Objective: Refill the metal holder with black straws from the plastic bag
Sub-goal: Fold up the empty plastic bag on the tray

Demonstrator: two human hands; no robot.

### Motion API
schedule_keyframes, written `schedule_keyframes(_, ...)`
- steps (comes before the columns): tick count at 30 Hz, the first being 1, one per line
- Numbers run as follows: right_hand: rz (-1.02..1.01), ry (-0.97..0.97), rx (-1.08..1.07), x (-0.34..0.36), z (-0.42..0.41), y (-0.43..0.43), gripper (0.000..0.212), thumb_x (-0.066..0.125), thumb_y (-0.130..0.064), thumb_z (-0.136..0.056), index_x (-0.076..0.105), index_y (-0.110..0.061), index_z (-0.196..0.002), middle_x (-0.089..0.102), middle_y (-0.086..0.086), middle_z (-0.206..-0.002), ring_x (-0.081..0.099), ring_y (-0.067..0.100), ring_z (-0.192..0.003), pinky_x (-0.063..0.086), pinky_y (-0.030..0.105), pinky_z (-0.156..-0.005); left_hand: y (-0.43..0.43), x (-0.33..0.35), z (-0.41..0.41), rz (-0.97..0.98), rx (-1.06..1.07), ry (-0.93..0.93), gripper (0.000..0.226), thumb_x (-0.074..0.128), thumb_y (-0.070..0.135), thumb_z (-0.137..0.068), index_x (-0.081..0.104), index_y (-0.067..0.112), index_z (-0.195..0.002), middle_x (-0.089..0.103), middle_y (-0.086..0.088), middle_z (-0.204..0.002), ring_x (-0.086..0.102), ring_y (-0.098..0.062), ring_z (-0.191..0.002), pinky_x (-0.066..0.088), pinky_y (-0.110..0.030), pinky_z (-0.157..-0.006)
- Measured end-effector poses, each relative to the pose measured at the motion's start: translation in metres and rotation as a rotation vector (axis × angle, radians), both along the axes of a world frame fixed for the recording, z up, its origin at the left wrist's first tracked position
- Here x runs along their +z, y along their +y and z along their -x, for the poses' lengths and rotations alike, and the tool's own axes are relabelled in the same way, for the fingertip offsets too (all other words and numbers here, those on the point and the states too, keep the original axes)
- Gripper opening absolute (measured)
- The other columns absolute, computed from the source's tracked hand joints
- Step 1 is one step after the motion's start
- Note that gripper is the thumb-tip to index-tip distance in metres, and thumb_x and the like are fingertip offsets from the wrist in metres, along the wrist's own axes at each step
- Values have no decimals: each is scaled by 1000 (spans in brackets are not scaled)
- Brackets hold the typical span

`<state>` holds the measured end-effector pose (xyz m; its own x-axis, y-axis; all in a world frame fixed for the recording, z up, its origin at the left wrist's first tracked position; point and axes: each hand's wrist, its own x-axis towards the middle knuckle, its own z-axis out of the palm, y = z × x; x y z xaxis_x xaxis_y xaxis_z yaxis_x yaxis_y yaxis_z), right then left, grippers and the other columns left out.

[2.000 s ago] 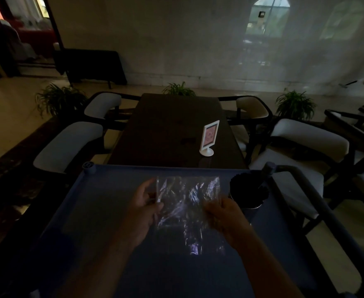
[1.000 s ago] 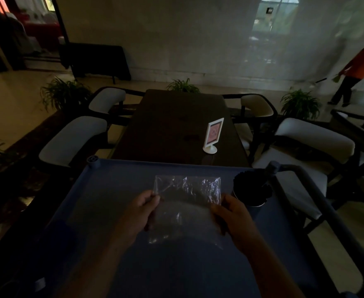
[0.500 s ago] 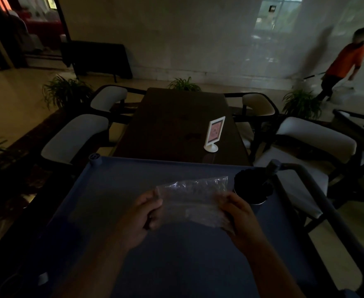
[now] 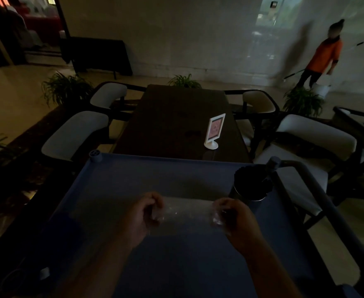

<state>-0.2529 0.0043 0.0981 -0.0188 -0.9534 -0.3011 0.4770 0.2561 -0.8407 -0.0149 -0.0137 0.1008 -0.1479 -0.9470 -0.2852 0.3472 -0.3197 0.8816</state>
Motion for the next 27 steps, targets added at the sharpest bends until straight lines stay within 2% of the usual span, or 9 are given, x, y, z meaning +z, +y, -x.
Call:
schedule_keyframes(4, -41, 177, 62, 3, -1, 3, 36, 50, -19, -96, 68, -10, -66, 61, 10, -69, 62, 26, -64, 55, 40, -64, 1, 1, -6, 217, -87, -319, 29, 63, 32, -86, 58, 21, -60, 55, -7, -59, 55, -17, -54, 46, -27, -47)
schedule_keyframes(7, 25, 257, 165, 6, -4, 9, 8, 57, -1, -91, 59, -6, -85, 61, 11, -79, 65, 27, -71, 60, 44, -67, 2, -3, -9, 272, -145, -359, 35, 71, 12, -85, 52, 27, -59, 58, -9, -62, 60, -24, -57, 48, -28, -48)
schedule_keyframes(10, 50, 327, 155, 3, -5, 9, 24, 57, 14, -86, 50, 2, -105, 56, 14, -93, 60, 24, -76, 59, 37, -62, 4, -7, -12, 260, -146, -314, 36, 66, -1, -85, 51, 23, -63, 57, -7, -61, 56, -20, -56, 47, -25, -48)
schedule_keyframes(13, 77, 401, 134, -1, -8, 10, 42, 57, 18, -83, 49, -6, -118, 61, 10, -94, 61, 19, -72, 56, 32, -59, 8, -10, -13, 226, -145, -314, 21, 64, -6, -84, 55, 13, -86, 62, -8, -68, 57, -18, -55, 48, -24, -47)
schedule_keyframes(15, 106, 445, 133, -6, -10, 12, 51, 56, 19, -83, 50, -13, -122, 60, 12, -91, 59, 20, -70, 54, 31, -60, 10, -12, -15, 179, -169, -325, 37, 66, -5, -84, 57, 18, -112, 66, -9, -83, 63, -19, -62, 51, -25, -50)
schedule_keyframes(17, 112, 466, 144, -9, -12, 12, 55, 55, 19, -82, 52, -21, -121, 56, 15, -89, 56, 23, -71, 53, 32, -61, 9, -13, -20, 113, -213, -360, 47, 69, 0, -84, 56, 23, -123, 68, -10, -101, 68, -17, -75, 55, -27, -56)
schedule_keyframes(22, 124, 598, 234, -11, -17, 8, 60, 54, 19, -78, 53, -18, -125, 51, 20, -87, 49, 27, -70, 45, 39, -58, 5, -12, -33, -28, -488, -401, 29, 75, 25, -80, 72, 25, -109, 74, -8, -109, 70, -23, -96, 54, -43, -85)
schedule_keyframes(24, 135, 617, 297, -9, -19, 5, 62, 53, 20, -76, 53, -19, -124, 51, 17, -89, 49, 25, -71, 42, 34, -54, 7, -7, -27, -20, -578, -390, 22, 77, 31, -76, 76, 24, -97, 77, -4, -98, 71, -16, -86, 55, -32, -80)
schedule_keyframes(27, 159, 615, 403, -7, -23, -1, 64, 56, 17, -78, 52, -24, -126, 60, 10, -94, 57, 15, -73, 47, 26, -54, 11, -9, -10, -34, -687, -413, 30, 77, 26, -77, 70, 3, -96, 71, -13, -90, 64, -20, -75, 52, -30, -68)
